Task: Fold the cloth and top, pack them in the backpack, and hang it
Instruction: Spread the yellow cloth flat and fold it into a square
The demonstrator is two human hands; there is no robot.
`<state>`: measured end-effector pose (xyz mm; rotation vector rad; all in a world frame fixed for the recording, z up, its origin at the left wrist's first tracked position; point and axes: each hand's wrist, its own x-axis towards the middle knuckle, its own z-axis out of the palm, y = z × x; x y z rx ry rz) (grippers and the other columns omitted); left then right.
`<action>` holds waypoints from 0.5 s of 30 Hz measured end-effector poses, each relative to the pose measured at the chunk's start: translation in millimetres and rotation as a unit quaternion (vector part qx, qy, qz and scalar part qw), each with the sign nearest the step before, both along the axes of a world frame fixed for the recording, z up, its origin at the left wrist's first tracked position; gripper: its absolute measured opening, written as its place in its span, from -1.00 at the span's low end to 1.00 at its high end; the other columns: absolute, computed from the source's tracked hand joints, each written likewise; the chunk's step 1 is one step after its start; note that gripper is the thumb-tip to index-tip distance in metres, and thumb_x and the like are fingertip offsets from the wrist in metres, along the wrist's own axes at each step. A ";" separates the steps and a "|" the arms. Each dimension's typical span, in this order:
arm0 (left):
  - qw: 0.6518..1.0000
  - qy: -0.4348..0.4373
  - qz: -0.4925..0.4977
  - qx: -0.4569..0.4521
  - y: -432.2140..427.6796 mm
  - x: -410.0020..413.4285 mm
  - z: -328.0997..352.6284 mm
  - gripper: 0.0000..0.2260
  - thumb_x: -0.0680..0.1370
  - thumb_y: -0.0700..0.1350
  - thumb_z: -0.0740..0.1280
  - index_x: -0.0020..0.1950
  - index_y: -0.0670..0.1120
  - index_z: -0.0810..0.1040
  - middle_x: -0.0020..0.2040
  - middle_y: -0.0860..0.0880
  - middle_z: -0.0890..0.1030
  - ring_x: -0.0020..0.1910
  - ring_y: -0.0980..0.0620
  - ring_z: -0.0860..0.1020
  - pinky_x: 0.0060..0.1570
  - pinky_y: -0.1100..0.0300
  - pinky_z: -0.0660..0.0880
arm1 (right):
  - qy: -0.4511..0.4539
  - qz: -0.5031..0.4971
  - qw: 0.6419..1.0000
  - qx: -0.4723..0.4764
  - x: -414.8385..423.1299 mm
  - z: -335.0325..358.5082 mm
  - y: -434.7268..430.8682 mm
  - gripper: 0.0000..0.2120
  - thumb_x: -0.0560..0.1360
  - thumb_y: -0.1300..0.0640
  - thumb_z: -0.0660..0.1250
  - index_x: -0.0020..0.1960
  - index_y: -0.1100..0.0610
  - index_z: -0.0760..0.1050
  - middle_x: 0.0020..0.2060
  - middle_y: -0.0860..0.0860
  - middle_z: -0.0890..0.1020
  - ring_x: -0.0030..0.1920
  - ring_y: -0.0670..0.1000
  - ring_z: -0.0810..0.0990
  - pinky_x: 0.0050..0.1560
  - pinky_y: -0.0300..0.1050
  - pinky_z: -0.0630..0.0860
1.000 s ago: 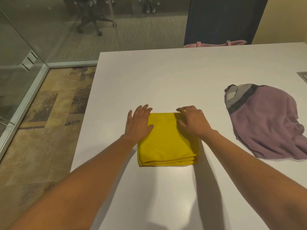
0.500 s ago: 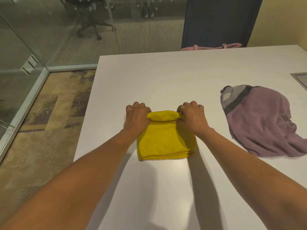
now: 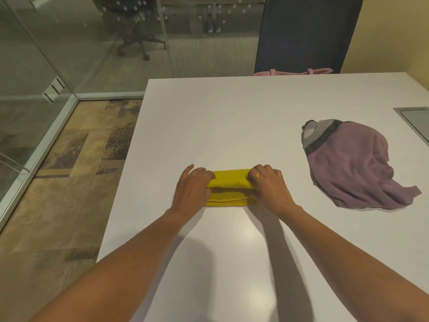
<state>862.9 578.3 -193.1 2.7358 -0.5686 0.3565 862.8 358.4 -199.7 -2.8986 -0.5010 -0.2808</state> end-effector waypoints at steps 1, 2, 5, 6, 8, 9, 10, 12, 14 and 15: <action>1.000 0.009 -0.005 0.008 0.0 -6.5 -3.3 -0.66 0.19 -0.32 0.50 -0.08 -0.10 0.63 -0.12 -0.03 0.68 -0.03 -0.04 0.64 0.29 0.14 0.29 | 0.018 0.016 1.000 -0.006 -5.0 -2.6 -2.5 -0.62 0.13 0.29 0.53 -0.11 0.12 0.50 -0.18 0.03 0.57 -0.20 0.13 0.57 -0.23 -0.02 0.44; 1.000 0.018 -0.010 0.020 0.4 -12.5 -7.0 -0.64 0.17 -0.30 0.53 -0.07 -0.09 0.64 -0.09 -0.03 0.69 -0.02 -0.05 0.65 0.20 0.13 0.44 | 0.033 0.028 0.999 -0.009 -9.4 -5.4 -4.9 -0.68 0.20 0.24 0.50 -0.09 0.12 0.51 -0.15 0.03 0.58 -0.16 0.14 0.59 -0.20 0.00 0.46; 0.995 0.042 -0.015 0.089 3.3 -28.7 -19.6 -0.64 0.20 -0.14 0.50 -0.01 -0.08 0.66 0.00 -0.05 0.69 0.00 -0.05 0.66 -0.10 0.05 0.59 | 0.071 0.046 0.996 -0.024 -21.1 -14.4 -11.4 -0.73 0.41 -0.03 0.21 -0.02 0.10 0.55 -0.03 0.01 0.62 -0.03 0.11 0.61 -0.11 0.00 0.47; 0.991 0.062 -0.014 0.118 5.1 -32.4 -24.4 -0.60 0.23 -0.09 0.50 0.06 -0.09 0.64 0.06 -0.07 0.67 0.05 -0.07 0.64 -0.08 0.02 0.59 | 0.082 0.050 0.995 -0.034 -24.3 -18.4 -12.7 -0.66 0.43 -0.09 0.13 -0.01 0.08 0.55 -0.01 0.00 0.62 0.00 0.09 0.61 -0.09 0.00 0.48; 0.980 0.102 -0.014 0.171 8.5 -37.4 -34.1 -0.48 0.26 0.01 0.51 0.18 -0.12 0.59 0.19 -0.10 0.61 0.15 -0.08 0.59 0.00 -0.05 0.55 | 0.085 0.052 0.994 -0.039 -29.1 -22.1 -12.8 -0.58 0.46 -0.14 0.05 0.01 0.06 0.57 0.03 -0.03 0.62 0.06 0.05 0.60 -0.02 0.04 0.46; 0.975 0.102 -0.016 0.196 9.1 -39.7 -36.5 -0.46 0.29 0.06 0.47 0.21 -0.12 0.57 0.22 -0.10 0.59 0.18 -0.08 0.57 0.03 -0.08 0.54 | 0.086 0.047 0.995 -0.033 -30.6 -21.7 -11.6 -0.56 0.48 -0.14 0.01 0.01 0.06 0.58 0.04 -0.04 0.62 0.09 0.04 0.58 0.04 0.07 0.43; 0.972 0.098 -0.018 0.213 8.9 -41.3 -37.5 -0.47 0.32 0.10 0.39 0.22 -0.11 0.57 0.23 -0.09 0.58 0.19 -0.07 0.57 0.05 -0.09 0.53 | 0.083 0.040 0.995 -0.023 -30.8 -21.3 -10.2 -0.53 0.49 -0.15 -0.03 0.01 0.05 0.58 0.05 -0.04 0.61 0.11 0.03 0.57 0.08 0.08 0.40; 0.970 0.099 -0.015 0.223 6.0 -41.3 -34.1 -0.51 0.38 0.14 0.23 0.20 -0.10 0.59 0.20 -0.07 0.60 0.17 -0.05 0.58 0.07 -0.08 0.52 | 0.064 0.026 0.998 -0.007 -28.7 -17.3 -5.5 -0.54 0.51 -0.12 -0.05 -0.02 0.04 0.58 0.03 -0.05 0.61 0.12 0.03 0.54 0.08 0.07 0.36; 0.975 0.081 -0.002 0.205 0.6 -39.6 -27.9 -0.55 0.42 0.13 0.20 0.15 -0.10 0.61 0.15 -0.08 0.63 0.13 -0.05 0.60 0.06 -0.02 0.54 | 0.045 0.023 0.999 0.001 -24.9 -14.3 -0.7 -0.60 0.52 -0.06 -0.04 -0.04 0.04 0.55 0.00 -0.05 0.61 0.10 0.04 0.54 0.04 0.03 0.36; 0.980 0.066 -0.003 0.188 -2.0 -39.3 -26.3 -0.59 0.41 0.10 0.27 0.12 -0.11 0.62 0.12 -0.09 0.64 0.11 -0.06 0.61 0.03 0.02 0.56 | 0.042 0.023 0.999 0.005 -22.8 -14.3 0.9 -0.63 0.52 -0.03 -0.03 -0.05 0.05 0.53 -0.01 -0.04 0.60 0.09 0.05 0.55 0.03 0.02 0.36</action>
